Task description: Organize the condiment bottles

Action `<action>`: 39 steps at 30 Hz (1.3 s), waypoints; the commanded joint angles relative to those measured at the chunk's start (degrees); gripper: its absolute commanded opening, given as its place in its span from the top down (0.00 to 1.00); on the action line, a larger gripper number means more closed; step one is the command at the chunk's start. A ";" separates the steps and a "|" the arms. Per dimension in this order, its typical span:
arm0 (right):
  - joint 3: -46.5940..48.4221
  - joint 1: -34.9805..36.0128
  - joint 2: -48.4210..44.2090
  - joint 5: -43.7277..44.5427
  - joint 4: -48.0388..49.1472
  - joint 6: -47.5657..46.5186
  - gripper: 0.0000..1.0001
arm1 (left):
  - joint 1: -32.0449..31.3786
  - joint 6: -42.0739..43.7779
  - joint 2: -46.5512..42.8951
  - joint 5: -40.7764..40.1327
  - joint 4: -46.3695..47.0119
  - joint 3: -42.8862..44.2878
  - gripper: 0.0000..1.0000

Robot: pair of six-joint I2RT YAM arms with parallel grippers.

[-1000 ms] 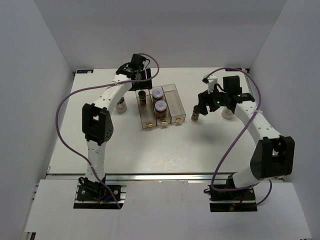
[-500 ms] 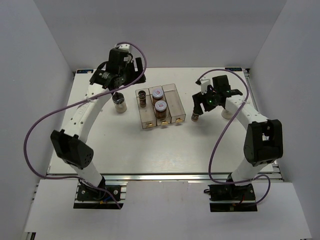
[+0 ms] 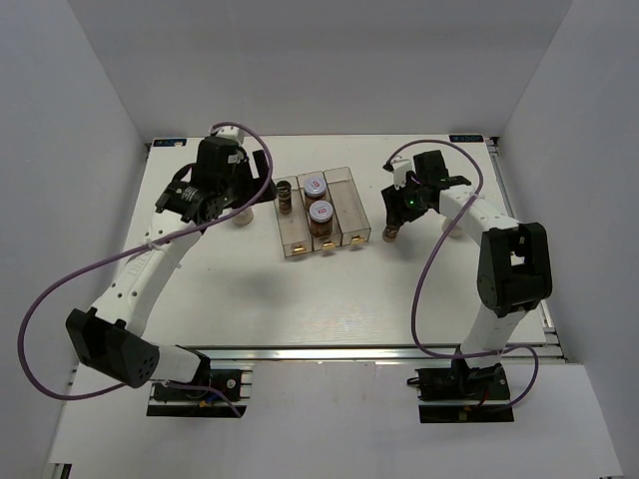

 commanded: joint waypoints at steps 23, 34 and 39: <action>23.93 8.22 -9.49 -11.57 -17.17 -6.71 1.00 | 0.04 -2.59 -16.50 -7.20 0.55 -11.67 0.07; 43.44 22.12 7.81 -11.41 -14.19 3.91 1.00 | 0.04 -3.73 -22.48 -7.99 0.81 -17.29 0.07; 46.27 25.54 14.76 -8.51 -11.46 4.97 1.00 | 0.04 -5.75 -25.47 -8.25 0.55 -20.19 0.07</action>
